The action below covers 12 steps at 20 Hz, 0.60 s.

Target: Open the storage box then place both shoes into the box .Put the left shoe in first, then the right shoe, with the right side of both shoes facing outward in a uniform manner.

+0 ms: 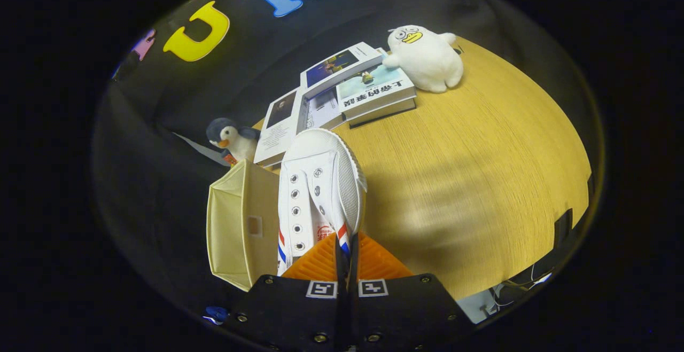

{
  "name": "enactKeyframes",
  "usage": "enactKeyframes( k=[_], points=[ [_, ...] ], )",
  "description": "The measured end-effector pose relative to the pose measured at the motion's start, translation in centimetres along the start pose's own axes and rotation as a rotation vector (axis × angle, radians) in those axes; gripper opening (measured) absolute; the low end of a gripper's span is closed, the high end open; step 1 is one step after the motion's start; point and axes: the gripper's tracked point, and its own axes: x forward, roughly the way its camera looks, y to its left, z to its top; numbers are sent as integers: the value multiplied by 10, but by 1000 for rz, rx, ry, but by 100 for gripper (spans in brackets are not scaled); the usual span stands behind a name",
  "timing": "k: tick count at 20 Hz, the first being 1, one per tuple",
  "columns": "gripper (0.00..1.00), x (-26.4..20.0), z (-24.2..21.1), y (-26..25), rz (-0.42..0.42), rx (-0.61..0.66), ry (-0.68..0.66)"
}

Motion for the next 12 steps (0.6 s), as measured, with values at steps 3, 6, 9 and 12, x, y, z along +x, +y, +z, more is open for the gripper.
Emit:
enactKeyframes(
  k=[3,6,9,12],
  points=[
    [0,-3,2,27,20,-23,-11],
    [0,-2,1,56,51,-32,-12],
    [0,4,-4,83,68,-54,-7],
    [0,14,-10,110,81,-86,0]
  ],
)
